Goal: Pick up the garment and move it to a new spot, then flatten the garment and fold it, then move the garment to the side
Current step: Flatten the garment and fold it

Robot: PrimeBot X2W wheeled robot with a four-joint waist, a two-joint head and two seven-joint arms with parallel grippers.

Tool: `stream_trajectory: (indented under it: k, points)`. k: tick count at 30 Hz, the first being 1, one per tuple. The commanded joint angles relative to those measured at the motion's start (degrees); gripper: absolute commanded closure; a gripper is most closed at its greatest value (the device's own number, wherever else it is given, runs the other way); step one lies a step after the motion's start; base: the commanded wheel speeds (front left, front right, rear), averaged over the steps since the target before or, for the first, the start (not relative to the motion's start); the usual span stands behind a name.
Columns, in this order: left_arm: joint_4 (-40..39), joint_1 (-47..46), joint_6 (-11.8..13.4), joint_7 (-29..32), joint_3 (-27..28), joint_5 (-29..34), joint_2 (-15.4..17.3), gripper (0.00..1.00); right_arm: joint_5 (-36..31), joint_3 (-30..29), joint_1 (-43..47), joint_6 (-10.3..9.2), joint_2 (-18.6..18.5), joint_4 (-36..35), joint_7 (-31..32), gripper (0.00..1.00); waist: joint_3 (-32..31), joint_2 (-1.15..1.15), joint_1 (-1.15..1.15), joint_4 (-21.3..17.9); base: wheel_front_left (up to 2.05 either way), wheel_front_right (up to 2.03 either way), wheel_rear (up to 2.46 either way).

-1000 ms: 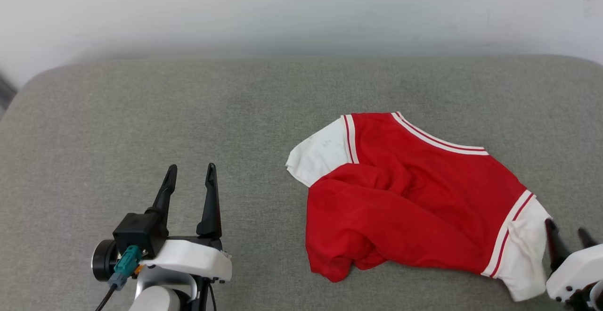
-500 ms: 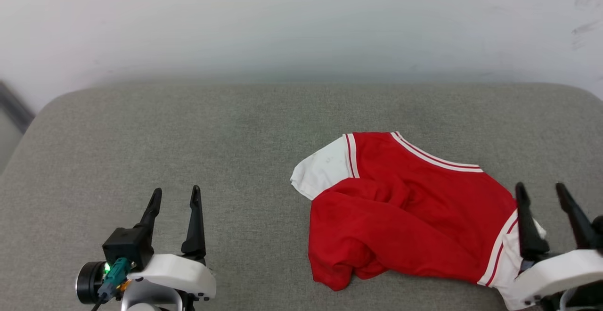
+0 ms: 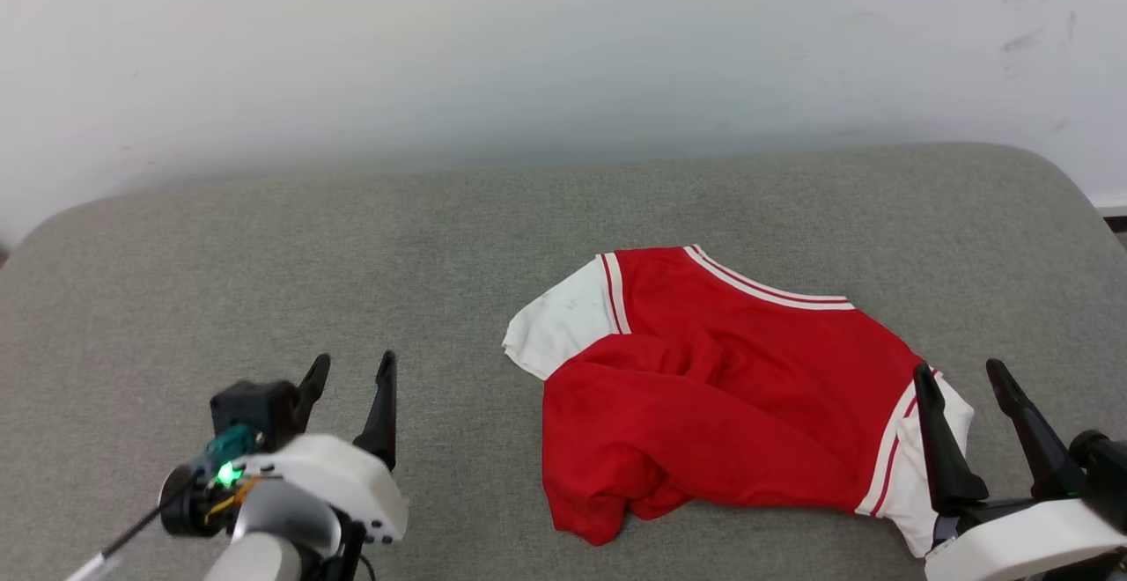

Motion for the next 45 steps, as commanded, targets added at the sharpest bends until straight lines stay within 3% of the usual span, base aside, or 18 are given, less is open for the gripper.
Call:
stream_trajectory:
  k: [1,3,4,7,11,15,23,30,31,32,33,38,45]
  points:
    - [0.5,-2.9,-1.4,2.2,-0.6,-1.0,0.2,0.0,0.3,0.2,-0.4,-0.03,0.2,-0.4,0.1,0.0,0.9,0.0,0.0,-0.9,0.0,0.0,0.0]
    - [1.4,-6.9,-3.3,6.1,-1.6,-2.1,0.5,0.0,0.4,0.7,-1.6,-0.03,0.2,-0.7,0.1,0.0,2.0,0.0,0.0,-1.6,0.0,0.0,0.0]
    - [3.1,-13.8,-6.4,13.0,-3.1,-3.8,1.3,0.0,0.5,1.6,-3.4,-0.03,0.2,-0.9,-0.2,0.0,4.5,0.0,0.0,-3.1,0.0,0.0,0.0]
    - [5.6,-20.7,-9.2,21.1,-4.5,-5.7,2.2,0.0,0.8,2.5,-5.4,-0.03,0.2,-0.8,-0.8,0.0,7.6,0.0,0.0,-4.7,0.0,0.0,0.0]
    - [9.2,-28.1,-11.9,31.9,-6.1,-7.9,3.7,0.0,1.0,3.5,-7.7,-0.04,0.2,-0.3,-1.7,0.0,11.6,0.0,0.0,-7.0,0.0,0.0,0.0]
    - [12.8,-33.1,-13.0,41.2,-7.4,-9.6,5.2,0.0,1.9,4.2,-9.7,-0.04,0.2,0.7,-3.1,0.0,15.0,0.0,0.0,-9.0,0.0,0.0,0.0]
    - [20.2,-37.3,-14.3,48.0,-9.0,-10.8,6.0,0.0,4.1,5.7,-12.3,-0.04,0.2,4.2,-6.3,0.0,19.3,0.0,0.0,-12.2,0.0,0.0,0.0]
    - [29.0,-35.1,-14.8,51.7,-11.8,-12.2,3.3,0.0,5.2,5.7,-13.2,-0.03,0.2,6.9,-7.7,0.0,19.9,0.0,0.0,-13.6,0.0,0.0,0.0]
    - [30.2,-34.1,-14.9,52.2,-12.1,-12.7,2.5,0.19,5.1,5.8,-13.2,-0.03,0.2,7.2,-7.8,0.0,19.6,0.0,0.0,-13.7,0.0,0.0,0.0]
    - [31.1,-33.5,-15.0,52.2,-12.6,-12.6,2.2,0.55,5.1,5.6,-13.2,-0.04,0.2,7.3,-7.8,0.0,19.4,0.0,0.0,-13.7,0.0,0.0,0.0]
    - [31.7,-33.0,-15.2,51.6,-12.8,-12.6,1.9,1.0,5.1,5.5,-13.1,-0.03,0.2,7.6,-7.7,0.0,19.2,0.0,0.0,-13.6,0.0,0.0,0.0]
    - [31.5,-32.7,-15.4,44.5,-12.7,-10.9,1.8,1.0,4.8,3.8,-12.1,-0.04,0.2,7.7,-6.8,0.0,17.6,0.0,0.0,-11.7,0.0,0.0,0.0]
    - [25.9,-30.7,-12.4,29.3,-9.6,-8.4,2.8,1.0,4.3,1.6,-10.5,-0.04,0.2,7.4,-4.0,0.0,13.1,0.0,0.0,-7.6,0.0,0.0,0.0]
